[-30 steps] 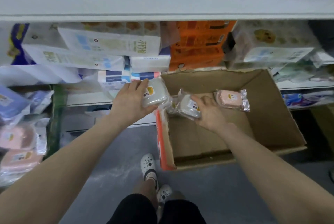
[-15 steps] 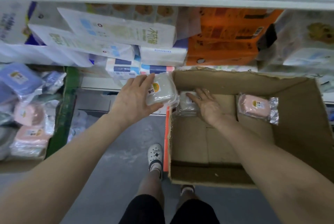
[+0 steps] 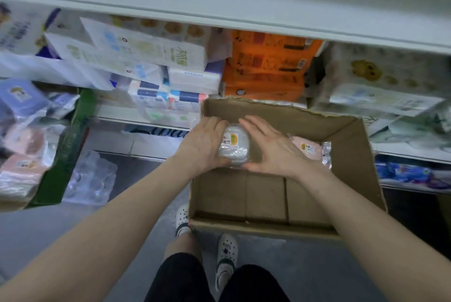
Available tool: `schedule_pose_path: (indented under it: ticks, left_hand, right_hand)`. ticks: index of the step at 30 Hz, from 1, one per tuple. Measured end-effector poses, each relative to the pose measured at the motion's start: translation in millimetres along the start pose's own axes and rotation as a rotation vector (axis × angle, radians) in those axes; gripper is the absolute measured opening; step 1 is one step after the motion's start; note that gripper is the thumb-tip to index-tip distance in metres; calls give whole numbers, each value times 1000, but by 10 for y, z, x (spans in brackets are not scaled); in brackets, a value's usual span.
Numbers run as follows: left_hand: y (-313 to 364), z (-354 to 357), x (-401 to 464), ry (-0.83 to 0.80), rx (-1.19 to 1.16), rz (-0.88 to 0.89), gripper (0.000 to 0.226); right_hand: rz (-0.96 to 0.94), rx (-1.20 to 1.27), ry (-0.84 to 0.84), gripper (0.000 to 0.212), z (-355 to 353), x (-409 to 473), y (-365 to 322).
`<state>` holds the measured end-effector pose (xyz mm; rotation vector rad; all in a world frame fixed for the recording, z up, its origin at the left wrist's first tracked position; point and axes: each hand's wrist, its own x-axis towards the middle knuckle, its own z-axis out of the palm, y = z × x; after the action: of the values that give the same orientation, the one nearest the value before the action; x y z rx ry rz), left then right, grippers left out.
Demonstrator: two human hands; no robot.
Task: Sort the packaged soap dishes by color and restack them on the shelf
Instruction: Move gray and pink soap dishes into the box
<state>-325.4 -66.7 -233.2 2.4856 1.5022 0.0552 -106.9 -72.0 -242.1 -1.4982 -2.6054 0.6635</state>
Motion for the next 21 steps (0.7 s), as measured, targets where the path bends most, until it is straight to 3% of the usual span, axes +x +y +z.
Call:
schedule_pose_path:
  ticks: [6,11,15,21]
  left_hand:
    - [193,322,-156,-8,-12,16,104]
    - [-91,486,-313,5,68,-221,102]
    - [-184,654,-362,-52,-2,-299,100]
    - [-209,725,-369,3,4,-285,98]
  right_hand:
    - [71,59,-51,98,396,-205,32]
    - [153,38,-61,90,555,-245,389]
    - [160,-2,18,82,544,120,514]
    - [130,-59,-113,79,747,697,524]
